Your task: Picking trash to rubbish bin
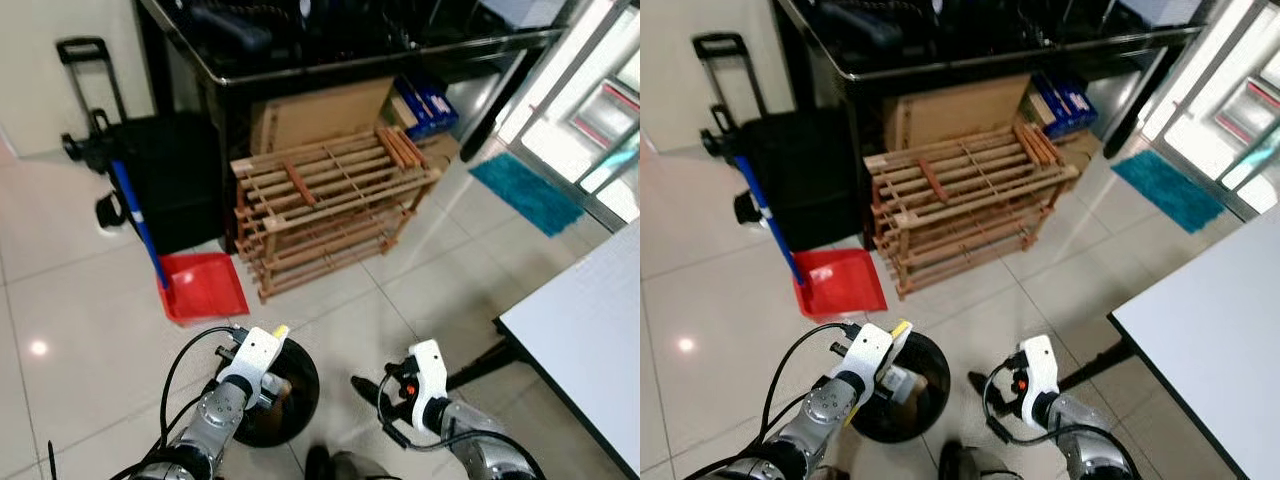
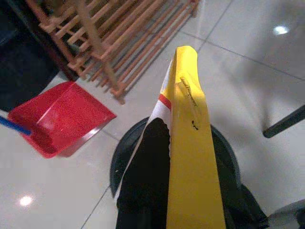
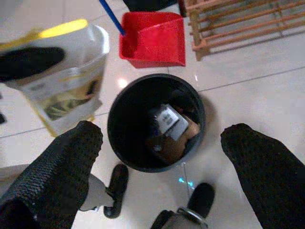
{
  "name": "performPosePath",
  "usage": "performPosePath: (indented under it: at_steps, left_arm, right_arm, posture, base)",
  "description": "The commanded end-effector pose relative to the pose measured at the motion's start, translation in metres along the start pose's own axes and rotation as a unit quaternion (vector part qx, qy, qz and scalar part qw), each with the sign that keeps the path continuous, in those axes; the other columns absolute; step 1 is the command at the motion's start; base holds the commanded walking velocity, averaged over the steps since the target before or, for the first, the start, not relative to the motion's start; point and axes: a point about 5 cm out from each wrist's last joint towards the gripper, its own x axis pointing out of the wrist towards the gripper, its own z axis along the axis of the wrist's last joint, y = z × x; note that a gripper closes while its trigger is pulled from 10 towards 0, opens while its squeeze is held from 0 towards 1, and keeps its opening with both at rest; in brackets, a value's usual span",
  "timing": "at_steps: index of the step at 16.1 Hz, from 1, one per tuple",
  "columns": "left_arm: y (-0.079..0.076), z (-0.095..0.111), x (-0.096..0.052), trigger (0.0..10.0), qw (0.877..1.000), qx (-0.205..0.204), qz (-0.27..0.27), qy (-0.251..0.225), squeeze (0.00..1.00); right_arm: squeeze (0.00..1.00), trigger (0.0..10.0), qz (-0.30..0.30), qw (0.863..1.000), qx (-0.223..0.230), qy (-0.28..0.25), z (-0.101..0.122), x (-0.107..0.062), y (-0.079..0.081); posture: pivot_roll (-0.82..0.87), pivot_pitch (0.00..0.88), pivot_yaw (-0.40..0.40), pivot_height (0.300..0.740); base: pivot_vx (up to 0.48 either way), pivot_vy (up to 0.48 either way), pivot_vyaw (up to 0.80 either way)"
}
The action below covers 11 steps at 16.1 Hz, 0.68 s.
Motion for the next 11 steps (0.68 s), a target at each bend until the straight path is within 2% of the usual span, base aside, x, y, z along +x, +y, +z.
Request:
performPosePath:
  at_steps: [1, 5, 7, 11]
  left_arm:
    - [-0.012, -0.001, -0.002, 10.0, 1.0, 0.011, -0.027, -0.006, 0.0]
    - [-0.014, -0.007, -0.004, 10.0, 0.998, 0.047, -0.041, -0.001, 0.0]
    - [-0.018, -0.009, -0.007, 10.0, 0.995, 0.079, -0.061, -0.011, 0.0]
    - [-0.022, -0.005, -0.006, 10.0, 0.99, 0.115, -0.081, -0.027, 0.0]
  right_arm:
    - [0.0, 10.0, 0.009, 1.0, 0.002, 0.0, 0.0, -0.006, -0.002]
    - [0.0, 10.0, 0.027, 1.0, 0.002, 0.0, 0.002, -0.014, 0.005]
    - [0.0, 10.0, 0.03, 1.0, 0.005, 0.001, 0.002, -0.018, 0.008]
    - [0.0, 10.0, 0.04, 0.999, 0.009, 0.007, 0.003, -0.022, 0.014]
  posture:
    - [-0.2, 0.213, -0.193, 0.74]
    - [-0.2, 0.229, -0.207, 0.74]
    - [-0.21, 0.232, -0.212, 0.74]
    - [-0.21, 0.257, -0.226, 0.74]
  base:
    - [0.0, 0.0, 0.0]
    - [0.0, 0.0, 0.0]
    - [0.0, 0.0, 0.0]
    - [0.0, 0.0, 0.0]
